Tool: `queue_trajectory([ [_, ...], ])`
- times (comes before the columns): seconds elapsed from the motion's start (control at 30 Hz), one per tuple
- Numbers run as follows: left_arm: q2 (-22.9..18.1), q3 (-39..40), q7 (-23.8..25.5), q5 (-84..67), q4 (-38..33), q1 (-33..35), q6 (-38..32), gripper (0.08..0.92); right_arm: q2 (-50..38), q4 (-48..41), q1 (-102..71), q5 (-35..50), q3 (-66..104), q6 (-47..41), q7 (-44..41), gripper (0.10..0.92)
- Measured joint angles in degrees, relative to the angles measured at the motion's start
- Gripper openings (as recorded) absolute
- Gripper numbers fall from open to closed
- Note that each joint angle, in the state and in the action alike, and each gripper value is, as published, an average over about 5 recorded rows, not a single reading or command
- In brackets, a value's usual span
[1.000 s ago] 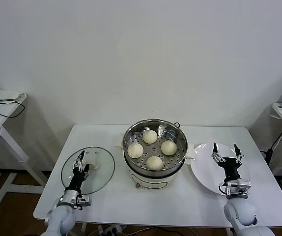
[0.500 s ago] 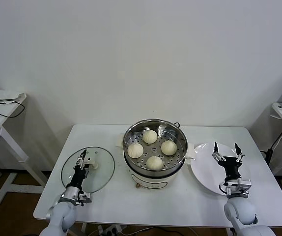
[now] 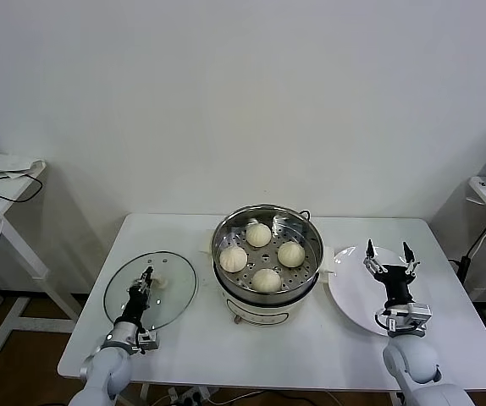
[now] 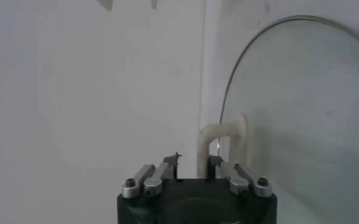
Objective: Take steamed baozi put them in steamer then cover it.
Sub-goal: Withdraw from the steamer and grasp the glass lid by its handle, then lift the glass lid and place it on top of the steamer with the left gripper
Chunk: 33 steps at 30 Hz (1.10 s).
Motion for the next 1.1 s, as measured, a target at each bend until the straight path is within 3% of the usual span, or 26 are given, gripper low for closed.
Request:
queue_trajectory([
  [0.1, 0.0, -0.4, -0.3, 0.1, -0.5, 0.3, -0.4, 0.187, 0.1, 0.1, 0.0, -0.1, -0.1, 0.0, 0.0, 0.823],
  [0.33, 1.0, -2.7, -1.3, 1.0, -4.5, 1.6, -0.8, 0.187, 0.4, 0.1, 0.1, -0.4, -0.1, 0.1, 0.0, 0.823],
  [0.7, 3.6, -6.8, 0.9, 2.4, -20.1, 4.1, 1.6, 0.187, 1.1, -0.5, 1.0, -0.7, -0.1, 0.1, 0.1, 0.823],
  [0.9, 5.5, -3.5, 4.8, 1.0, -31.0, 3.8, 6.4, 0.187, 1.2, -0.8, 1.0, -1.0, 0.3, -0.1, 0.1, 0.823],
  [1.1, 5.9, 4.6, 10.0, -2.1, -39.3, 1.2, 13.6, 0.187, 1.7, -1.7, 1.9, -1.2, 0.9, -0.2, 0.2, 0.823],
])
